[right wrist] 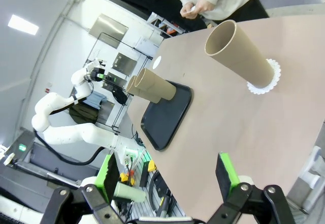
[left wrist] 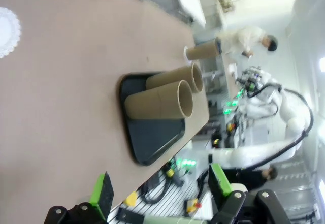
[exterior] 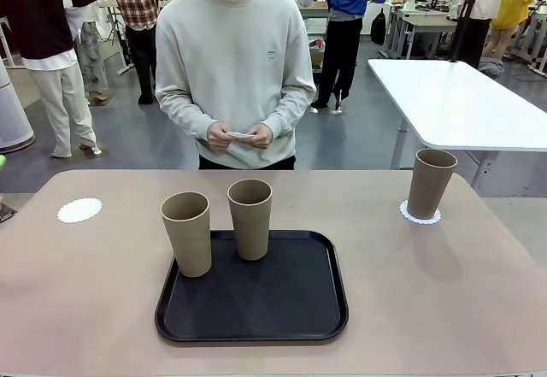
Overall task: Place coasters on the table and set cups on them.
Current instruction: Take one Reusable plastic cup from the Flat Tray and place it on a coaster set by the human.
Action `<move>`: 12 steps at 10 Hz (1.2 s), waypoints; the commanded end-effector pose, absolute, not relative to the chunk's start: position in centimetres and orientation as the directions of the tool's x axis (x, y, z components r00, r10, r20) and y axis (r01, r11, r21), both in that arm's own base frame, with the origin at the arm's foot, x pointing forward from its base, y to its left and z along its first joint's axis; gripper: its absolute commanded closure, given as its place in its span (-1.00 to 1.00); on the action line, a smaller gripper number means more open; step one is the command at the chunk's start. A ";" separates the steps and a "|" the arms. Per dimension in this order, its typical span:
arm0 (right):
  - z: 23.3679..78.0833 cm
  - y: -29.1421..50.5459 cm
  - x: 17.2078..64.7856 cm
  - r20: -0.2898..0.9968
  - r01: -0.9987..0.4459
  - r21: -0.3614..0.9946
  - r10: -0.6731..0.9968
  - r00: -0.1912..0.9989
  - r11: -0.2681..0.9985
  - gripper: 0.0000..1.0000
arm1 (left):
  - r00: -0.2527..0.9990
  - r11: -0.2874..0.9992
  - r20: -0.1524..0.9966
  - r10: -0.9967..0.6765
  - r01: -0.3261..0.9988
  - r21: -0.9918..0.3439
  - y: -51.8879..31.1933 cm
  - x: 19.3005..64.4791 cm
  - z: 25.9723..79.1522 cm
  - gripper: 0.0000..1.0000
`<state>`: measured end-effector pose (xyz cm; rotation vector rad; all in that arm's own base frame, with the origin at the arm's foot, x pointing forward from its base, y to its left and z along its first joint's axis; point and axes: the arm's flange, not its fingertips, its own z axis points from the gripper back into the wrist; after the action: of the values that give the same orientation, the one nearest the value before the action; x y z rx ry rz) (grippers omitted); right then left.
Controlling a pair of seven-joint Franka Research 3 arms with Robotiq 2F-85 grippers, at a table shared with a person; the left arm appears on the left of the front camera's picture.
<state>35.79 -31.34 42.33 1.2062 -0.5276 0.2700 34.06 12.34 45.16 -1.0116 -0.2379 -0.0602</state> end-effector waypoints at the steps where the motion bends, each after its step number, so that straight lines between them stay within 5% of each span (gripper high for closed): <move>1: 42.2 -31.3 35.7 0.515 -0.461 0.819 -0.083 0.853 0.342 -1.00 | 0.907 0.588 0.193 -0.374 0.393 -0.707 9.1 39.0 47.5 -1.00; 5: 42.2 -31.3 35.7 0.515 -0.461 0.819 -0.083 0.853 0.342 -1.00 | 0.572 0.499 0.055 -0.818 0.754 -0.428 -0.7 42.9 48.0 -1.00; 12: 42.2 -31.3 35.7 0.515 -0.461 0.819 -0.083 0.853 0.342 -1.00 | 0.345 0.296 0.179 -0.921 0.921 -0.255 -4.6 43.2 46.0 -1.00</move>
<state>35.77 -31.35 42.28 1.2072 -0.5276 0.2689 43.92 -4.81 46.29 -0.3049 0.0567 -1.2002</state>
